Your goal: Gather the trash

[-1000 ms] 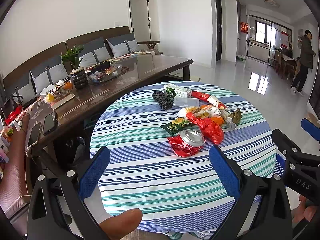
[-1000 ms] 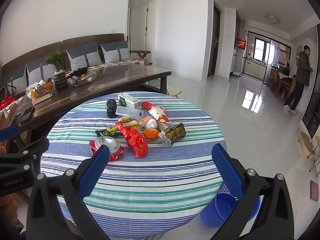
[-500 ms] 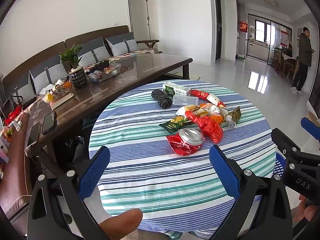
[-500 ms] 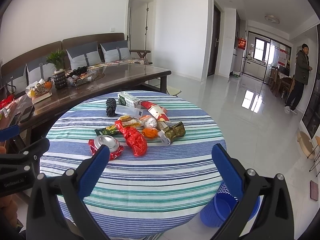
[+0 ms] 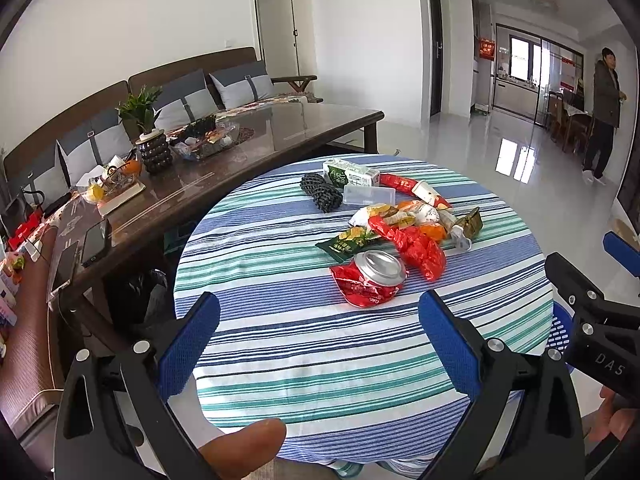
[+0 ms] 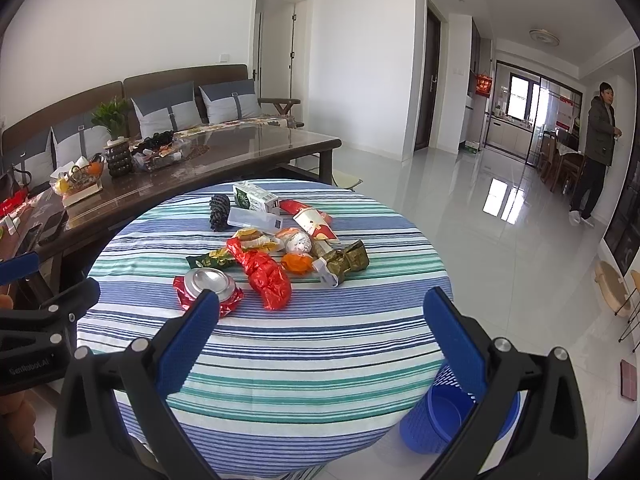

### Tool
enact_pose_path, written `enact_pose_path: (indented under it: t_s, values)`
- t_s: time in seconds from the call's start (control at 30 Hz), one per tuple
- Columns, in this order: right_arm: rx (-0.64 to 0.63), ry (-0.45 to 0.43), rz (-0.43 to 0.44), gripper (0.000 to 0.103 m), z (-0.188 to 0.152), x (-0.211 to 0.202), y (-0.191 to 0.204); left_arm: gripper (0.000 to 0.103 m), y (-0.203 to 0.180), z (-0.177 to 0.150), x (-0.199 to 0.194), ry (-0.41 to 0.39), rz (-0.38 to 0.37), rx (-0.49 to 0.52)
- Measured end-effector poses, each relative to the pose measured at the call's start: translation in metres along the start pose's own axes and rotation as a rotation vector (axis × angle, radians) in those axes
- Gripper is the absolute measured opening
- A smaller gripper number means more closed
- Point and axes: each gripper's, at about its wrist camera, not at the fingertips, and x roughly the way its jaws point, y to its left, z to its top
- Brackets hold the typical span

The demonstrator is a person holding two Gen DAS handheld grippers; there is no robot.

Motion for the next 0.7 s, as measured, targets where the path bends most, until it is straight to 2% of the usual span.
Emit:
enact_pose_path:
  t_s: [0.7]
  values:
    - [0.003,0.007,-0.013,0.098,-0.001,0.008,-0.01,0.098,-0.006,-0.004,0.016,0.037,-0.018,0.011]
